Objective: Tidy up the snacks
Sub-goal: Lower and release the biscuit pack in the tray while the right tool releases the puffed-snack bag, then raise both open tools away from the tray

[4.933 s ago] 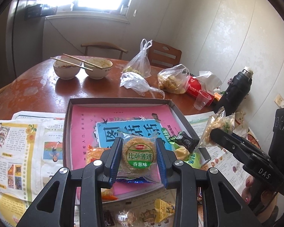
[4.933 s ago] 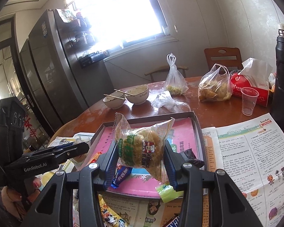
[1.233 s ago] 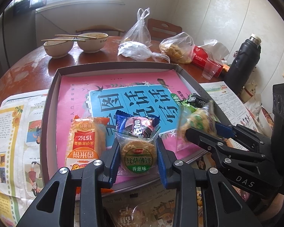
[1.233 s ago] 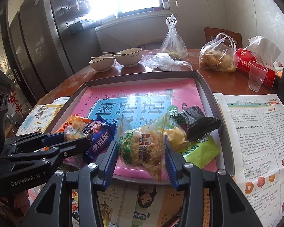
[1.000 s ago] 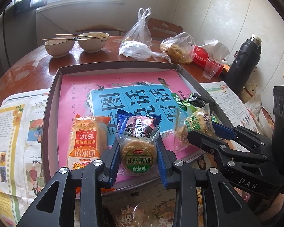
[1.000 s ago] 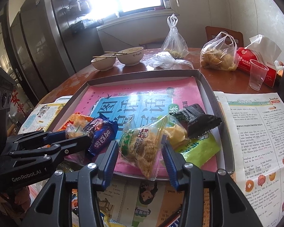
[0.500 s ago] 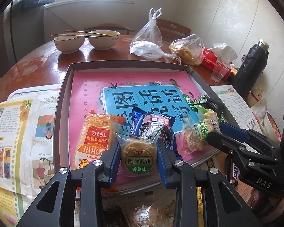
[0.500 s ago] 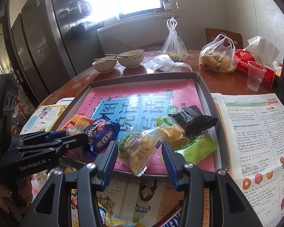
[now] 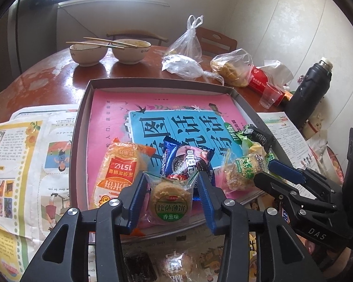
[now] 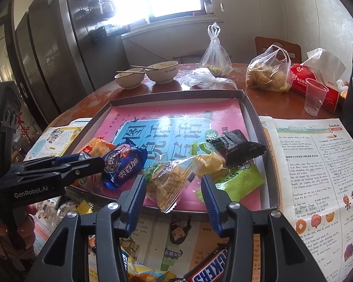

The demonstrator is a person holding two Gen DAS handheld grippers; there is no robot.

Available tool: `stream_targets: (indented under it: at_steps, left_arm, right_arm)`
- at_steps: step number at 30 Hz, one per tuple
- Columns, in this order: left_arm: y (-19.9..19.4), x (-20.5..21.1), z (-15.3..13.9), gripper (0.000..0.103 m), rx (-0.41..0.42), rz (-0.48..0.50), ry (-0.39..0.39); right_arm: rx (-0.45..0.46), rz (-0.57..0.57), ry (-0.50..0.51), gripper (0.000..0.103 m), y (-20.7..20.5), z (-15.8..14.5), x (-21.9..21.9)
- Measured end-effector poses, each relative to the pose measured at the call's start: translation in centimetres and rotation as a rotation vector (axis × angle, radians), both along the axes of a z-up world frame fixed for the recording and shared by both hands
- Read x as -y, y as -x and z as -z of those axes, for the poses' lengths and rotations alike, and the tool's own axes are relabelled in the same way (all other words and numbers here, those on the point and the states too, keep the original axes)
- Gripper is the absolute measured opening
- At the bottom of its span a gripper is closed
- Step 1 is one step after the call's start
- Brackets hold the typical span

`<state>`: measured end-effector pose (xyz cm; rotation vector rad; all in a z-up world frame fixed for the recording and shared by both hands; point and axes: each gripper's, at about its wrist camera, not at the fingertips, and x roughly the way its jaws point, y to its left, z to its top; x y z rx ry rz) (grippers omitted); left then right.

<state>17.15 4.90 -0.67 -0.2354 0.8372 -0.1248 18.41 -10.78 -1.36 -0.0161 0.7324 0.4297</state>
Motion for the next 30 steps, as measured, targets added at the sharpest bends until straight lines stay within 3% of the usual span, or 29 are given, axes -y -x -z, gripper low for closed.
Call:
stream_targets:
  at_steps: [3,7,30]
  left_arm:
    - [0.2,0.0,-0.1,0.046,0.003,0.003,0.004]
    - [0.4,-0.2,-0.4,0.055,0.009,0.002,0.008]
    - [1.8,-0.7,-2.1,0.06,0.046,-0.022,0.009]
  right_arm:
    - [0.016,0.019,0.036,0.048,0.0,0.1,0.0]
    - [0.024,0.026,0.046,0.048,-0.1,0.1,0.2]
    - [0.026,0.085,0.037,0.051,-0.9,0.8,1.5]
